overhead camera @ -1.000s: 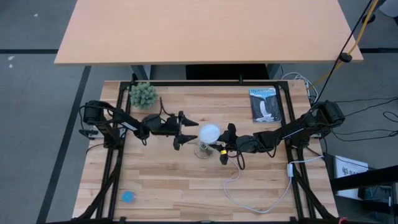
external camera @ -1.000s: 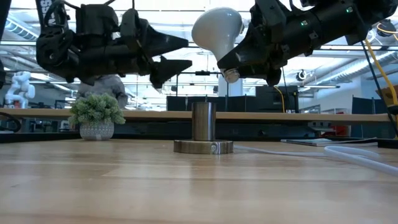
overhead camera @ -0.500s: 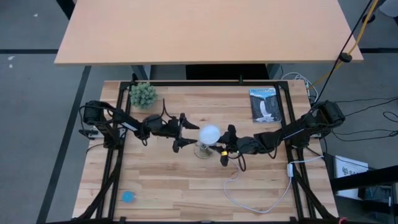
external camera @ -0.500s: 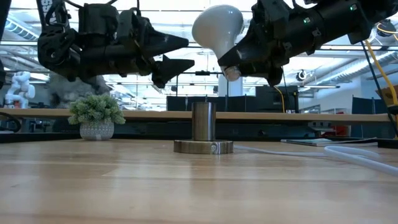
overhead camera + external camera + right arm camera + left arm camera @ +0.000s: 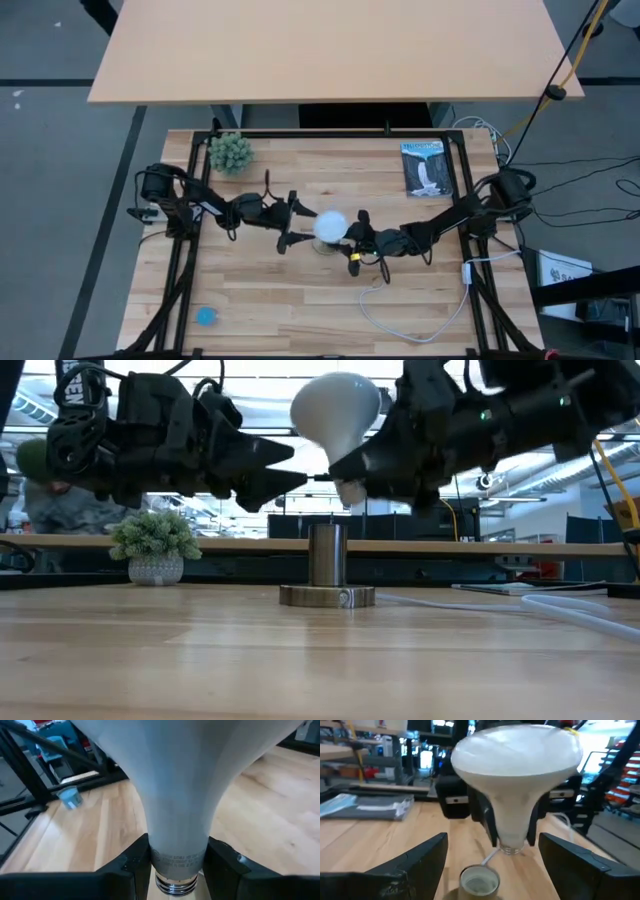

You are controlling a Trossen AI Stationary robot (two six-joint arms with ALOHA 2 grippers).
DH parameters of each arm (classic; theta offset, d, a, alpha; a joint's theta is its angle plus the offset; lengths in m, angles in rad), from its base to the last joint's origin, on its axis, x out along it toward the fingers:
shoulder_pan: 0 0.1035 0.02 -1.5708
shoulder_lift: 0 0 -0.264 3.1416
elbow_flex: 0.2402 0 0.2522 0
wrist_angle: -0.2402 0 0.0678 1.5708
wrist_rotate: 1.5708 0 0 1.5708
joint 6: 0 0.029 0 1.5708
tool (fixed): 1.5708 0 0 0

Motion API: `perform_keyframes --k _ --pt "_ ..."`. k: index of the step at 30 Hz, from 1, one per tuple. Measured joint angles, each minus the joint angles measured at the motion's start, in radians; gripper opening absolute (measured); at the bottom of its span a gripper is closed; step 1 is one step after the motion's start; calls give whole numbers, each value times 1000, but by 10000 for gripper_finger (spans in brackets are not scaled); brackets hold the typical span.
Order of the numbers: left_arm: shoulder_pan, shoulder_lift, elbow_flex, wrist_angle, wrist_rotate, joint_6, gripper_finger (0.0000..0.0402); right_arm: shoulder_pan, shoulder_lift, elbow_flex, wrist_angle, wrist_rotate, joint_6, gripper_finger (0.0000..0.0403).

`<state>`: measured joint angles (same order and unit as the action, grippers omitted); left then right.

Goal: Screw lightbulb
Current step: Insert the white light bulb into the gold lamp

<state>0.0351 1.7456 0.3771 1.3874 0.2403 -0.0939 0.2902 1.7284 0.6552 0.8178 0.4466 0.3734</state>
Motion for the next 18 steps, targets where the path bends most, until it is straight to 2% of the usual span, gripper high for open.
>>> perform_keyframes --k 4,14,18 --pt "11 2 0 -16 -9 2 316 -12 26 0 70 26 -50 137" --pt "17 2 32 -9 -24 -2 316 -58 33 0 69 18 -198 137" --pt "23 2 50 -10 -24 23 316 -75 33 0 70 -28 -227 137"
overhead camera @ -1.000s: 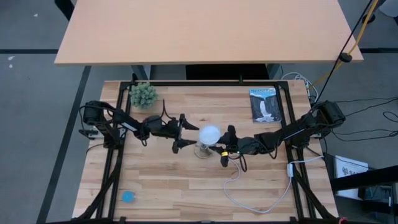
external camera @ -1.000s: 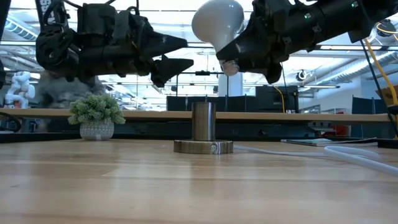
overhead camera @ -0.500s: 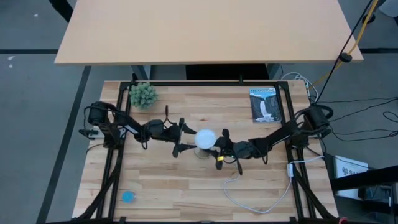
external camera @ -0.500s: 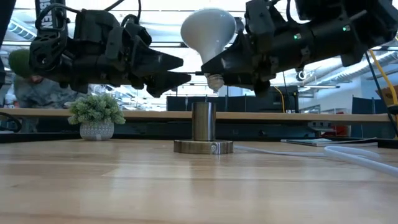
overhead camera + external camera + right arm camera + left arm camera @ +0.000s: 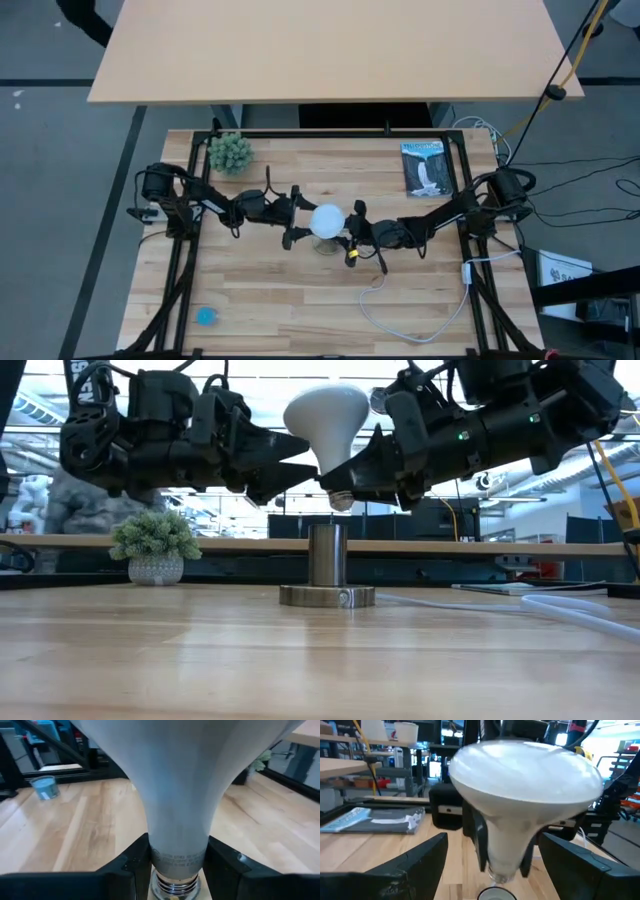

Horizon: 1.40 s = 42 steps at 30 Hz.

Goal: Screw lightbulb
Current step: Insert the white light bulb into the gold lamp

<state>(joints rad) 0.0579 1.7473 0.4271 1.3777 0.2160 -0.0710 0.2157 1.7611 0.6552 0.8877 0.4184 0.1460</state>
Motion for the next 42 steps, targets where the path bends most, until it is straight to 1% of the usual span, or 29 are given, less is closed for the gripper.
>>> perform_keyframes --k 7,14,21,29,35,42 --pt "0 0 1 -13 0 3 316 -1 9 39 -31 -9 16 137" --pt "0 0 0 -50 2 5 316 -7 74 71 -75 2 34 137" --pt "1 0 1 -74 3 6 316 -9 69 71 -78 1 14 138" --pt "16 0 1 -74 5 22 316 -30 68 71 -79 -3 1 158" --pt "17 0 1 -76 8 30 316 -32 65 72 -149 -3 1 159" --pt "16 0 1 -75 10 28 316 -32 64 72 -156 -2 25 166"
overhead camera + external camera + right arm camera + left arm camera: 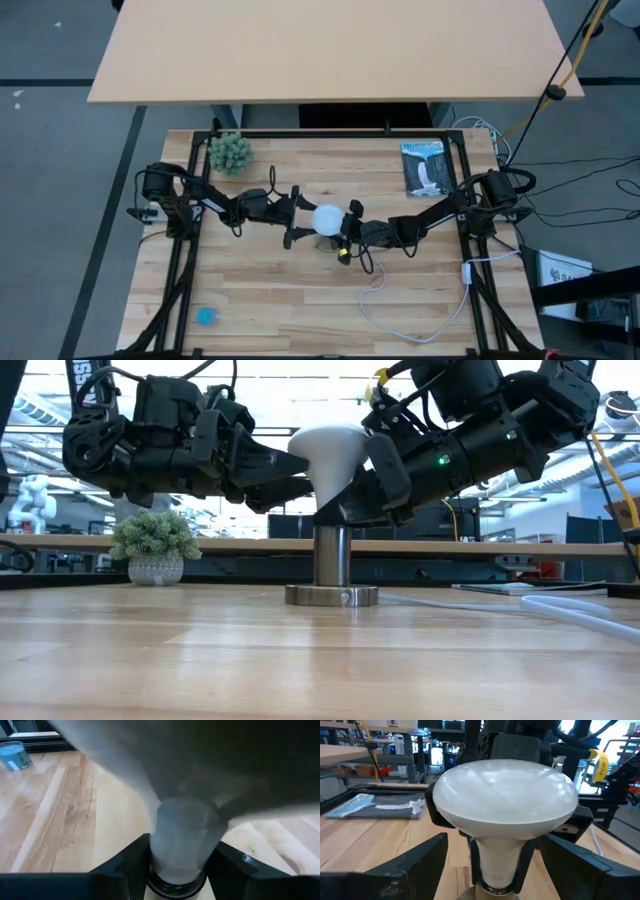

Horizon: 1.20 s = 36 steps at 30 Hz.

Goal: Screw lightbulb
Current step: Insert the white light bulb into the gold lamp

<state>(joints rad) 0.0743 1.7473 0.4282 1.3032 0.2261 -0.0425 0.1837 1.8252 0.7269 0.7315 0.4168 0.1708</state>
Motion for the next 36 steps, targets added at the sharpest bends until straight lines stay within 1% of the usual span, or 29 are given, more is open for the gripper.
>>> perform_keyframes --k 6,13,16,18,22,26,32,36 --pt "-9 0 0 -1 25 -30 316 -1 0 0 0 2 0 184" --pt "-18 0 46 -87 27 0 316 -1 -3 0 -2 2 0 204" --pt "-15 0 48 -69 40 8 316 -1 -26 0 -20 0 0 210" --pt "-9 0 48 -51 56 8 316 0 -50 0 -40 0 0 213" --pt "-7 -1 48 -54 57 4 316 0 -81 0 -89 0 1 215" --pt "-7 -1 48 -54 57 4 316 0 -90 0 -142 -1 35 215" --pt "-7 -1 48 -57 57 3 316 0 -103 0 -166 0 53 215" --pt "-10 -1 48 -75 56 5 316 4 -160 0 -252 -1 63 215"
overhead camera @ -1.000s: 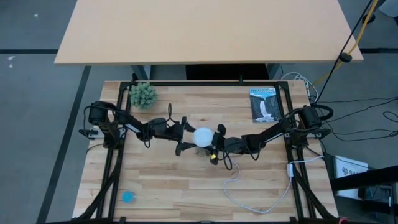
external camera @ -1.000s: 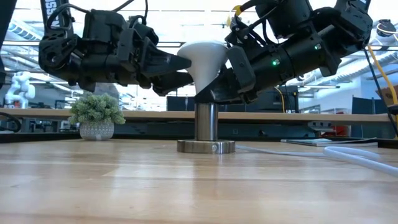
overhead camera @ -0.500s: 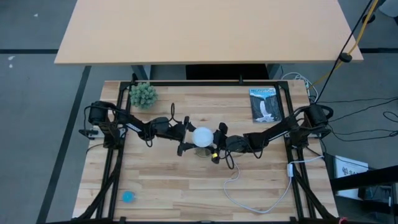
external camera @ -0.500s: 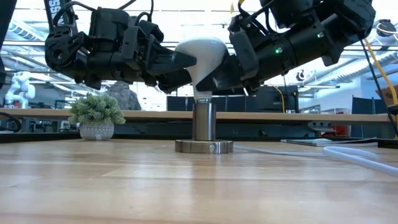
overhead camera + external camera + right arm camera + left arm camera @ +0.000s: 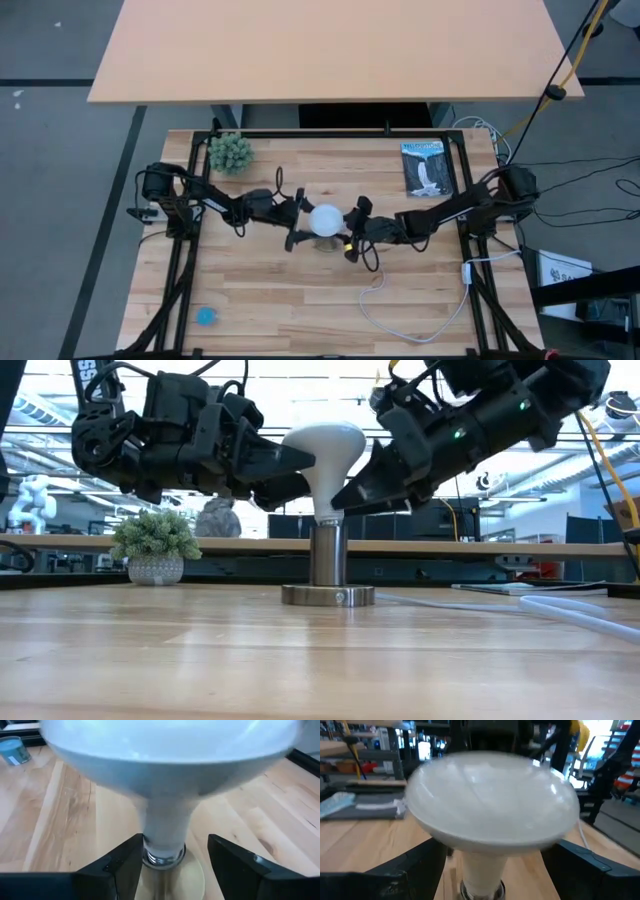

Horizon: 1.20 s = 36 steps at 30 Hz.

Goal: Screw lightbulb
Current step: Insert the white light bulb into the gold lamp

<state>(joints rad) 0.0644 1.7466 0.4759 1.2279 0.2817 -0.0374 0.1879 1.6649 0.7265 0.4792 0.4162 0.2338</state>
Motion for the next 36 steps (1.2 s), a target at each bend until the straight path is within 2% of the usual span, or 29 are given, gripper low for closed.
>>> perform_keyframes --k 4,8,19,28,36 --pt "-2 0 0 -46 -13 11 316 5 -74 0 -126 1 45 215" --pt "-2 0 0 -31 -18 14 316 4 -102 0 -172 1 61 215" --pt "-2 0 0 -14 -18 -37 316 4 -96 0 -155 1 72 215" --pt "-2 0 85 -220 -18 -26 316 4 -92 0 -158 2 80 215" --pt "-7 0 105 -223 -11 -32 316 4 -92 0 -159 1 96 215"
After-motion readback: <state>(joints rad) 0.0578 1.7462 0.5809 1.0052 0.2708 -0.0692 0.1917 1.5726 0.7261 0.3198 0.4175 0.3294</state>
